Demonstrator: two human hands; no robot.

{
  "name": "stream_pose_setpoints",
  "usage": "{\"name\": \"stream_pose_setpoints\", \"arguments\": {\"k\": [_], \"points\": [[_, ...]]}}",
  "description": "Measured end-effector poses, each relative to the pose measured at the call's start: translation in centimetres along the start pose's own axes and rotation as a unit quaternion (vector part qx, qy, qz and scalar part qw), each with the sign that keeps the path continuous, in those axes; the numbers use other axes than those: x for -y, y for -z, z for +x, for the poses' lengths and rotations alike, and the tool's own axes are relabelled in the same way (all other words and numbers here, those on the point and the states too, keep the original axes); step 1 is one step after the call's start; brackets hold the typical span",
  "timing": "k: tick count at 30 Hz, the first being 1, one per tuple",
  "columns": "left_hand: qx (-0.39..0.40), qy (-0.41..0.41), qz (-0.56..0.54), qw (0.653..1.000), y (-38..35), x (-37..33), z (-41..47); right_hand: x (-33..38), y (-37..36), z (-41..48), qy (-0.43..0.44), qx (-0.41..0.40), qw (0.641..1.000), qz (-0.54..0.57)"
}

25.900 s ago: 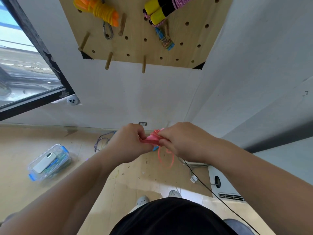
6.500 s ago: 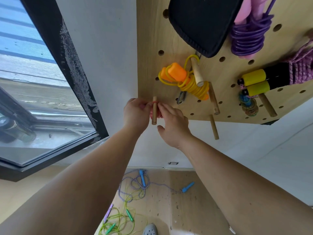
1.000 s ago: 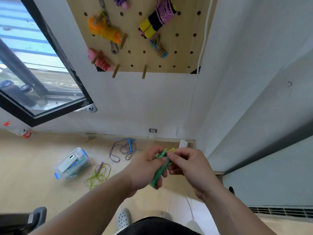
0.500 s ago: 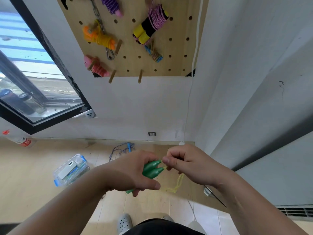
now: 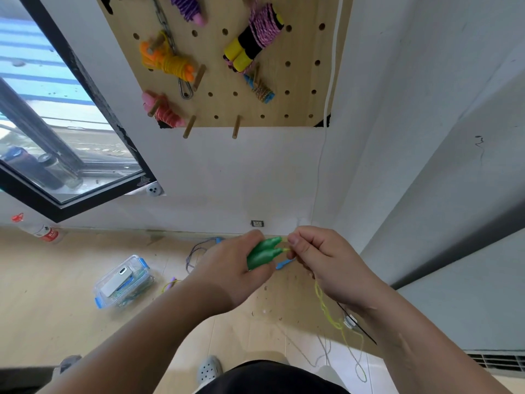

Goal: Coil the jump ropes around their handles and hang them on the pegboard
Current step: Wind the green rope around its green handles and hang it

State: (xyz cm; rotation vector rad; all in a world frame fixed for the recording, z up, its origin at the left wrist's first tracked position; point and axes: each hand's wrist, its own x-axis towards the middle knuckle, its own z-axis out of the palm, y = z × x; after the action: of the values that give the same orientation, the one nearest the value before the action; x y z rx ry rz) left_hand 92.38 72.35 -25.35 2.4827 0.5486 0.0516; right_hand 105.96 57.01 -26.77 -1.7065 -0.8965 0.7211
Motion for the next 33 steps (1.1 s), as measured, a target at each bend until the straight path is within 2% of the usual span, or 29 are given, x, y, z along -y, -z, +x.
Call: {"name": "stream_pose_setpoints", "arguments": {"k": [2,4,6,8,10,13,15,18,20,25,29,31,33], "points": [[0.03,0.003,-0.054,0.998,-0.2,0.2,0.0,0.1,-0.4,0.0,-0.005,0.004,0.999,0.035],[0.045,0.041,-0.181,0.982,-0.4,0.2,0.1,0.4,-0.6,0.0,-0.011,0.015,0.999,0.046],[0.028,0.103,-0.373,0.922,-0.6,0.1,0.1,0.3,-0.9,-0.1,-0.015,0.025,0.999,0.038],[-0.007,0.162,-0.531,0.832,-0.6,0.0,0.2,0.2,-1.1,-0.3,-0.021,0.028,0.999,0.003],[-0.022,0.201,-0.613,0.764,-0.5,-0.4,0.3,0.1,-1.5,-0.5,-0.019,0.035,0.998,-0.052],[-0.037,0.23,-0.664,0.71,-0.7,-1.1,0.4,0.9,-2.6,-0.9,-0.007,0.051,0.994,-0.096],[-0.052,0.24,-0.659,0.711,-0.9,-1.6,0.4,1.7,-3.6,-1.2,-0.004,0.065,0.994,-0.09],[-0.071,0.244,-0.62,0.742,-1.0,-2.3,0.2,1.9,-5.1,-1.7,0.02,0.069,0.986,-0.148],[-0.082,0.244,-0.609,0.75,-1.1,-2.2,0.0,1.8,-5.5,-1.8,0.028,0.065,0.982,-0.174],[-0.131,0.228,-0.625,0.735,-1.1,-2.3,-0.4,2.1,-5.2,-1.7,0.024,0.055,0.98,-0.191],[-0.161,0.193,-0.599,0.76,-1.7,-2.3,-0.7,2.0,-5.4,-1.7,0.007,0.021,0.977,-0.213],[-0.15,0.187,-0.577,0.781,-2.2,-2.3,-0.8,1.9,-5.4,-1.6,-0.012,-0.001,0.981,-0.194],[-0.141,0.174,-0.577,0.785,-2.5,-2.7,-0.9,2.0,-5.3,-1.5,-0.031,0.013,0.982,-0.185]]}}
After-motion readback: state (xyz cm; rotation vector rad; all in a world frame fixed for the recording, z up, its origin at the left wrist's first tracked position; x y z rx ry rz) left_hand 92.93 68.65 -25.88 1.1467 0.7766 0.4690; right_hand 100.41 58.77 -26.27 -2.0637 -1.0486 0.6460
